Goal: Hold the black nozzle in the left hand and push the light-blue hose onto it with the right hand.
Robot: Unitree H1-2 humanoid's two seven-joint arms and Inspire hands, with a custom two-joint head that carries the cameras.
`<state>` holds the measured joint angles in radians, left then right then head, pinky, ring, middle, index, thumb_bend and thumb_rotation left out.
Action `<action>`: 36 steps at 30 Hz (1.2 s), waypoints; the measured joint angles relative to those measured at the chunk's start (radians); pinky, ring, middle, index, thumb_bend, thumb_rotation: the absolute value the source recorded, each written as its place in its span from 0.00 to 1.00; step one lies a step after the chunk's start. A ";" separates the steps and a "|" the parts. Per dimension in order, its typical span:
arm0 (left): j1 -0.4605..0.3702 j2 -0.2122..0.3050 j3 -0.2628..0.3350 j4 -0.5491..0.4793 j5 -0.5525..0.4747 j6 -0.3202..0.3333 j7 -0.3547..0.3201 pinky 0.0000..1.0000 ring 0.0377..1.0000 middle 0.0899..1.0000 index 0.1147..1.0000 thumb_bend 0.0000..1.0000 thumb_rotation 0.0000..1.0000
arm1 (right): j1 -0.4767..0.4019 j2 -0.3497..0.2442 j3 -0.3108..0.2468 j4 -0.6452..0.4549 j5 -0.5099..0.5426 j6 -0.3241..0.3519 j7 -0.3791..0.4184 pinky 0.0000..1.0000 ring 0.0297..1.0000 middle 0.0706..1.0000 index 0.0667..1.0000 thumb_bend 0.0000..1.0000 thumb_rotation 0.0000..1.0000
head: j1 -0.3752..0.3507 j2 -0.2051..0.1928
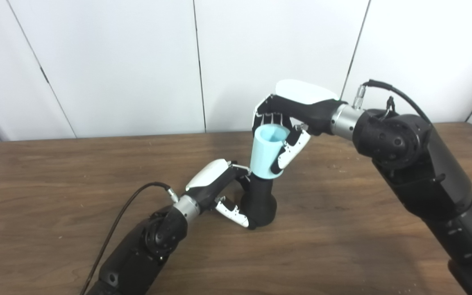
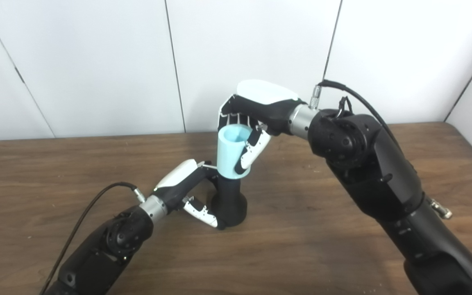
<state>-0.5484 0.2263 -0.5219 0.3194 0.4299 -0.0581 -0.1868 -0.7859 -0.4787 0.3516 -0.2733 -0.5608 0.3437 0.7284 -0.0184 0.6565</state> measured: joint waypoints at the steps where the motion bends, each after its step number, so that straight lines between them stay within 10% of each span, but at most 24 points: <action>1: 0.000 0.000 0.000 0.000 0.000 0.000 -0.001 1.00 0.61 0.44 0.41 0.53 0.00 | 0.000 0.003 0.000 0.000 -0.001 0.001 0.000 0.35 0.40 0.41 0.47 0.52 0.00 | 0.000 0.000; 36: 0.001 0.001 0.000 -0.007 0.000 0.006 -0.008 1.00 0.61 0.44 0.41 0.53 0.00 | 0.065 0.001 0.008 -0.034 -0.022 0.001 -0.003 0.33 0.38 0.41 0.47 0.52 0.00 | -0.003 0.017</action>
<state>-0.5474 0.2268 -0.5219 0.3121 0.4300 -0.0526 -0.1950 -0.7204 -0.4776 0.3593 -0.3072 -0.5823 0.3445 0.7254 -0.0215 0.6734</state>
